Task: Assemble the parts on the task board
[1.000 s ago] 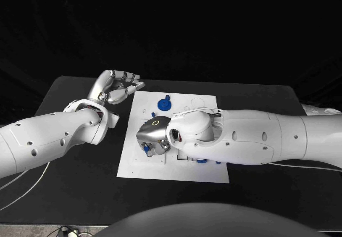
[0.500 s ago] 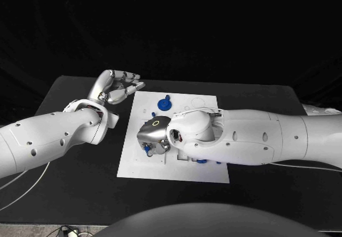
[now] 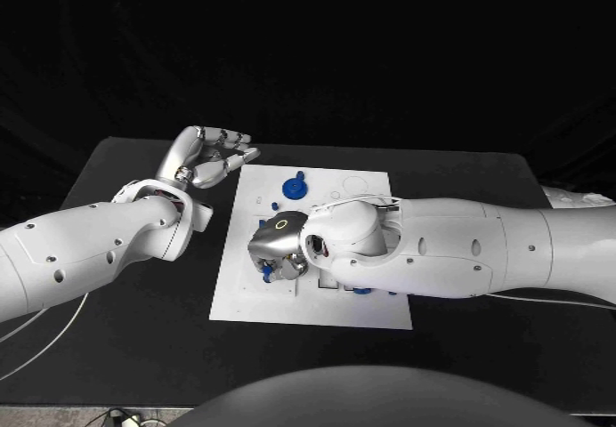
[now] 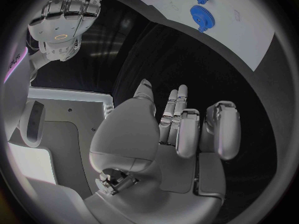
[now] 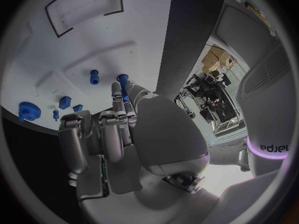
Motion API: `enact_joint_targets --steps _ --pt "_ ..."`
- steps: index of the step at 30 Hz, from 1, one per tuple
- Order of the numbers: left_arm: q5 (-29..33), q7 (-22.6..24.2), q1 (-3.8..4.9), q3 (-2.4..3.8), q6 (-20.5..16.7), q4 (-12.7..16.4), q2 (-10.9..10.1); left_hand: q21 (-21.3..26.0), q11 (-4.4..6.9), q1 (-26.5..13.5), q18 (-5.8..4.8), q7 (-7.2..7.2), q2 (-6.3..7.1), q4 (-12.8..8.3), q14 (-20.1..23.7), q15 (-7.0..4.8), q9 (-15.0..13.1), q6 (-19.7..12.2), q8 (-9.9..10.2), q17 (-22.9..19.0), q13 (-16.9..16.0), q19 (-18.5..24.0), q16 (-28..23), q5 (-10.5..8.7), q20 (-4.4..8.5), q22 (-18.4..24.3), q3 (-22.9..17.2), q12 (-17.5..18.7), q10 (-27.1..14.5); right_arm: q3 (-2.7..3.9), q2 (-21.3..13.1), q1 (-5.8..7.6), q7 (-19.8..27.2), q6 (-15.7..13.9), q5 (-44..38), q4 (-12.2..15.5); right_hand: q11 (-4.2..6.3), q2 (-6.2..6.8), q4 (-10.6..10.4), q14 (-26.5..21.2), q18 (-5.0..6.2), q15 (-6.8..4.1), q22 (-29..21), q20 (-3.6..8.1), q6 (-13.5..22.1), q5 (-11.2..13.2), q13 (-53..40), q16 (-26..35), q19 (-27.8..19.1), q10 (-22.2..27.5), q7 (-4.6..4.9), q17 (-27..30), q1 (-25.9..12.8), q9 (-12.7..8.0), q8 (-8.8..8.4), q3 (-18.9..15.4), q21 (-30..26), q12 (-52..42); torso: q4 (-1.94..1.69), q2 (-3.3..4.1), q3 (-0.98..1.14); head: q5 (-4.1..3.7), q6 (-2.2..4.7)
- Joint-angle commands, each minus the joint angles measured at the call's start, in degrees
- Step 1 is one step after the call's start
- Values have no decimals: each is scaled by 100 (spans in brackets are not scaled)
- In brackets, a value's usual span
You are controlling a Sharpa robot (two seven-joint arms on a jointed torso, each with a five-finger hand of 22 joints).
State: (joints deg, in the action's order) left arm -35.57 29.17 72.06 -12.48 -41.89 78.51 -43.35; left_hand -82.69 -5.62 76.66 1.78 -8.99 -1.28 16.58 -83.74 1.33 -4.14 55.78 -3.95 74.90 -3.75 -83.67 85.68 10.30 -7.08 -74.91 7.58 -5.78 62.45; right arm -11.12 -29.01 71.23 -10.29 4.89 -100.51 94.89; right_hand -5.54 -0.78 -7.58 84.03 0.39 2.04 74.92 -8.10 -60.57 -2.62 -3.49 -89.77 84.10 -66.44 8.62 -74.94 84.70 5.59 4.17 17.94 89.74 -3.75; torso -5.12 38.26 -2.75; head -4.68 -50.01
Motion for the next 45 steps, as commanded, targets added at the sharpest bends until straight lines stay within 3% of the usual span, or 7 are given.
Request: enact_joint_targets --steps 1,9,18,22,28,34,45 --pt "-25 45 0 4 70 7 13 14 0 -10 -4 -2 -46 8 -463 5 -3 22 13 1015 7 -209 -27 26 -12 -1279 34 -30 33 -6 -12 -9 24 161 -88 8 -2 29 -24 597 -39 -11 1508 -22 -30 -21 4 -23 590 45 -5 -1506 -14 7 39 20 26 23 -3 1 -1 -6 1" --pt "-25 46 0 4 69 8 11 14 0 -10 -4 -2 -46 8 -463 5 -3 22 13 1015 7 -209 -27 26 -12 -1279 34 -30 33 -6 -18 -13 5 187 -95 18 -19 116 -13 597 -39 -13 1508 -9 155 -18 12 -23 590 228 11 -1506 -32 -41 -53 8 26 43 -6 -1 -3 -7 1" --pt "-25 49 0 4 70 4 14 14 0 -10 -4 -2 -46 8 -463 5 -3 22 13 1015 7 -209 -27 26 -12 -1279 34 -30 33 -6 -49 -15 -62 199 -109 66 -167 570 25 597 -39 26 1508 -32 2447 -16 -12 -23 590 1531 -172 -1506 -381 -235 -108 -454 26 5 -4 -2 -4 -4 1" --pt "-25 53 0 4 73 9 16 14 0 -10 -4 -2 -46 8 -463 5 -3 22 13 1015 7 -209 -27 26 -12 -1279 34 -30 33 -7 -63 -16 -94 43 -114 88 -203 551 41 597 -39 53 1508 -55 2650 -16 -23 -23 590 1622 -145 -1506 -443 -229 -99 -549 26 -31 -7 -2 -5 -2 1" --pt "-25 53 0 4 73 9 15 14 0 -10 -4 -2 -46 8 -463 5 -3 22 13 1015 7 -209 -27 26 -12 -1279 34 -30 33 -7 -114 -21 -87 -255 -115 108 -240 522 62 597 -39 94 1508 -90 2560 -15 -32 -23 590 1649 -64 -1506 -489 -200 -59 -634 26 -80 -5 0 -5 -3 1" --pt "-25 58 0 4 74 9 19 14 0 -10 -4 -2 -46 8 -463 5 -3 22 13 1015 7 -209 -27 26 -12 -1279 34 -30 33 -7 -260 -36 82 -1037 67 144 -238 467 59 597 -39 139 1508 -133 2093 -13 -51 -23 590 1562 166 -1506 -570 -123 79 -747 26 -205 -2 -1 -2 1 1" --pt "-25 71 -1 4 69 -43 48 14 -1 15 -4 -3 -63 9 -464 5 -1 20 15 1017 8 -209 -23 35 -12 -1280 56 -27 28 -6 -1138 214 591 -2476 3120 478 -260 143 -39 597 -39 237 1508 -243 1212 -38 -160 -23 590 839 278 -1506 -643 50 434 -846 26 -752 -1 -13 -5 0 1"
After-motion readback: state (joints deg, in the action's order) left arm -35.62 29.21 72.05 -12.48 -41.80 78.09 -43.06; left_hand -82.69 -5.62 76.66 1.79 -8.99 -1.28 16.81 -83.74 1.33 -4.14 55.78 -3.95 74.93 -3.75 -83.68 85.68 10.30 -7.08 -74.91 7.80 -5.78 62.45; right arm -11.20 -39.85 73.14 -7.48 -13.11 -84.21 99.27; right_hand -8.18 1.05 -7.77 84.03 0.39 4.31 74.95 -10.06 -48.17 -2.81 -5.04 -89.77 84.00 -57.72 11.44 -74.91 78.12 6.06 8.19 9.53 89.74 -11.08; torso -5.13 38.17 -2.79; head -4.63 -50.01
